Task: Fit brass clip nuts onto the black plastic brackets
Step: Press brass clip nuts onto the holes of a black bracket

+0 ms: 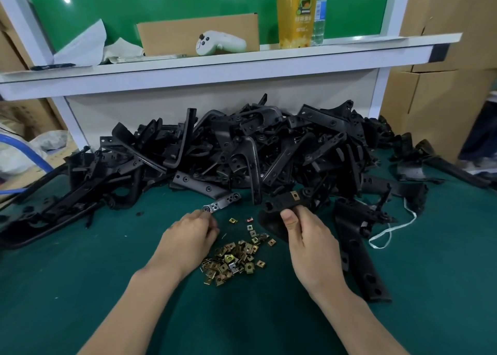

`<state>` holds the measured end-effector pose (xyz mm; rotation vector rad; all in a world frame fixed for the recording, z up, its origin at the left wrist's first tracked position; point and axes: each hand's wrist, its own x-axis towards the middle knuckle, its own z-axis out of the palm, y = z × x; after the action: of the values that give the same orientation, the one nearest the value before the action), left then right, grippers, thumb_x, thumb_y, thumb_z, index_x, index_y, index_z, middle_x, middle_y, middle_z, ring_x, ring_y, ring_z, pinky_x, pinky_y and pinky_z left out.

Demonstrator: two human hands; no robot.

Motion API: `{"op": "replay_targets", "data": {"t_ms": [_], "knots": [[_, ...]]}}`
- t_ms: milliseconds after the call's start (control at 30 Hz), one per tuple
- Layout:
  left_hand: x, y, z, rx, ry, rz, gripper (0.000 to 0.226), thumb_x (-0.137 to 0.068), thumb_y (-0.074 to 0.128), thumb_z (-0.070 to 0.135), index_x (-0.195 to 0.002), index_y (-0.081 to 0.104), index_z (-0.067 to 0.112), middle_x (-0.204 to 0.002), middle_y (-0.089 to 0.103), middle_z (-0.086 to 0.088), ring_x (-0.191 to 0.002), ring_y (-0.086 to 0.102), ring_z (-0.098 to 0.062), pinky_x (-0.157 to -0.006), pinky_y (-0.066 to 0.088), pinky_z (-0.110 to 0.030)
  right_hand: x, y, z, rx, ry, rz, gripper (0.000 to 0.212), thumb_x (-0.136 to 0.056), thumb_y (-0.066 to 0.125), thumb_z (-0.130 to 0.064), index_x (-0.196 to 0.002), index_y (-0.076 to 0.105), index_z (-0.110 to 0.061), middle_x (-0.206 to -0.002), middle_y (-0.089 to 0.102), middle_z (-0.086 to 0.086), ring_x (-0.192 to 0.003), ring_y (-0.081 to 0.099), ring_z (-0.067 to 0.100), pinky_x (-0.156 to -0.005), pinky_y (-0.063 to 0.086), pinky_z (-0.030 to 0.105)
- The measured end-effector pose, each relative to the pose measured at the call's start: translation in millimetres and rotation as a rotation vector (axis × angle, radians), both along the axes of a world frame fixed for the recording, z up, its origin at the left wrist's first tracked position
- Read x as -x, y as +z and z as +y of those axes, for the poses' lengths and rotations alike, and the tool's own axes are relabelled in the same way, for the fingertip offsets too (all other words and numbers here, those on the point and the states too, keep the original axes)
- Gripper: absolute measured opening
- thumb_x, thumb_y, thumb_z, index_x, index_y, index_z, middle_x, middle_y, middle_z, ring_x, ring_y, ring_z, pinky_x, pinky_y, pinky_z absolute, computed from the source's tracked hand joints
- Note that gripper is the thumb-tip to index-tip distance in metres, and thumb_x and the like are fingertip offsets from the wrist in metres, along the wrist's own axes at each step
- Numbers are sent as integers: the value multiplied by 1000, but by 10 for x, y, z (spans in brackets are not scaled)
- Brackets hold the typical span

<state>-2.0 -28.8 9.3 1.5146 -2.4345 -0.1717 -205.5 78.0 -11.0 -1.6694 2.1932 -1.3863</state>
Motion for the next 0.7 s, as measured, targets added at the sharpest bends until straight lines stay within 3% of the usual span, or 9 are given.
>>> {"op": "replay_targets", "data": {"t_ms": [167, 300, 367, 533, 700], "knots": [[-47, 8, 227, -247, 103, 844, 8, -97, 64, 27, -92, 69, 26, -87, 70, 3, -76, 62, -2, -70, 47, -13, -17, 8, 5, 0, 17, 4, 57, -95, 16, -67, -90, 54, -25, -81, 58, -11, -78, 56, 8, -68, 51, 39], [59, 30, 494, -665, 39, 1559, 16, -89, 67, 26, -85, 79, 17, -80, 67, -1, -66, 60, -8, -63, 53, -22, -21, 6, 16, 4, 37, 5, 57, -96, 17, -67, -89, 54, -24, -78, 57, -11, -76, 55, 8, -69, 51, 40], [95, 12, 550, -745, 53, 1666, 19, -83, 67, 27, -86, 81, 14, -77, 65, -1, -64, 59, -8, -60, 55, -21, -29, 5, 15, -15, 70, 16, 57, -96, 18, -67, -90, 55, -23, -79, 58, -10, -77, 57, 10, -71, 52, 40], [139, -31, 563, -775, 92, 1676, 30, -85, 62, 28, -100, 77, 6, -76, 63, -1, -63, 58, -7, -62, 56, -19, -25, -9, 4, -49, 84, 33, 59, -95, 17, -68, -92, 56, -24, -84, 60, -10, -81, 57, 11, -76, 51, 40], [166, -33, 549, -801, 48, 1715, 28, -87, 61, 13, -109, 74, 3, -83, 68, -4, -68, 62, -8, -67, 58, -20, -21, -6, -5, -62, 79, 32, 60, -95, 18, -68, -92, 56, -23, -84, 61, -8, -81, 57, 13, -77, 50, 40]]}}
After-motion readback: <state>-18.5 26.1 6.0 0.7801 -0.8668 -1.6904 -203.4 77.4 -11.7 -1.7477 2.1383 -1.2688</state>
